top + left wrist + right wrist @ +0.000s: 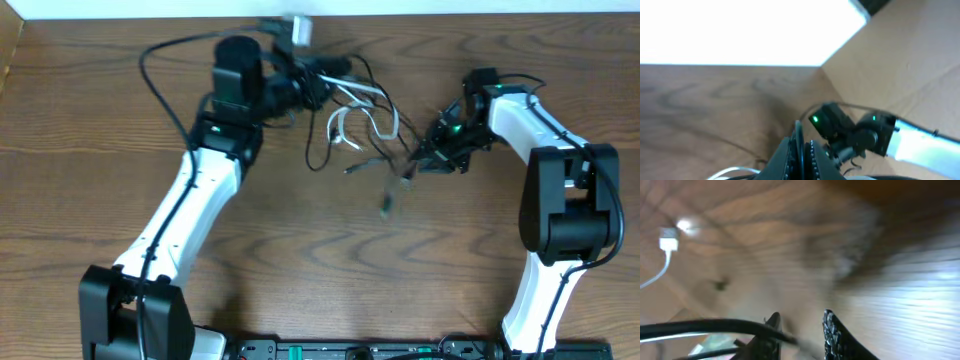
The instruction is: Untangle cables
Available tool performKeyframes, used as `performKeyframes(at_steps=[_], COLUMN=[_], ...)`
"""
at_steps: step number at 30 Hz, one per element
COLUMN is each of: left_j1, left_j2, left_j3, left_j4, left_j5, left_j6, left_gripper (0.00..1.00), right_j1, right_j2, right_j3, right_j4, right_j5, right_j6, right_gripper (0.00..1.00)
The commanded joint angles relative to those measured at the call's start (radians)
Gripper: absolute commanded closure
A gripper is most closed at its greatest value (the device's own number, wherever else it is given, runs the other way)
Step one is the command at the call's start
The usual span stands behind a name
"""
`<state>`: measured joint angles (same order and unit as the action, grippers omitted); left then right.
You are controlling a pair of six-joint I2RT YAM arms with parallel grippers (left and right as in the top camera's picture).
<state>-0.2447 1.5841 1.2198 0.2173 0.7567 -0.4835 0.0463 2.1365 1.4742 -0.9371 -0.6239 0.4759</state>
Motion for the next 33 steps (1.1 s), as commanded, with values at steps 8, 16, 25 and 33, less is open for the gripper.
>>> performKeyframes(at_steps=[8, 16, 25, 33], left_j1=[0.064, 0.055, 0.012, 0.012], left_j2=[-0.098, -0.093, -0.092, -0.092], left_j3=[0.045, 0.045, 0.045, 0.045], left_j4=[-0.023, -0.351, -0.475, -0.475], left_j5=[0.074, 0.065, 0.068, 0.126], left_j6=[-0.106, -0.106, -0.106, -0.105], left_gripper=[0.93, 0.93, 0.93, 0.92], right_j1=[-0.132, -0.063, 0.18, 0.274], right_j2=[-0.042, -0.358, -0.448, -0.415], right_j3=[0.036, 0.093, 0.093, 0.093], right_j4=[-0.032, 0.07, 0.204, 0.271], right_j5=[-0.105, -0.219, -0.26, -0.184], right_j6=[-0.354, -0.512, -0.646, -0.655], right_gripper=[0.6, 0.22, 0.19, 0.6])
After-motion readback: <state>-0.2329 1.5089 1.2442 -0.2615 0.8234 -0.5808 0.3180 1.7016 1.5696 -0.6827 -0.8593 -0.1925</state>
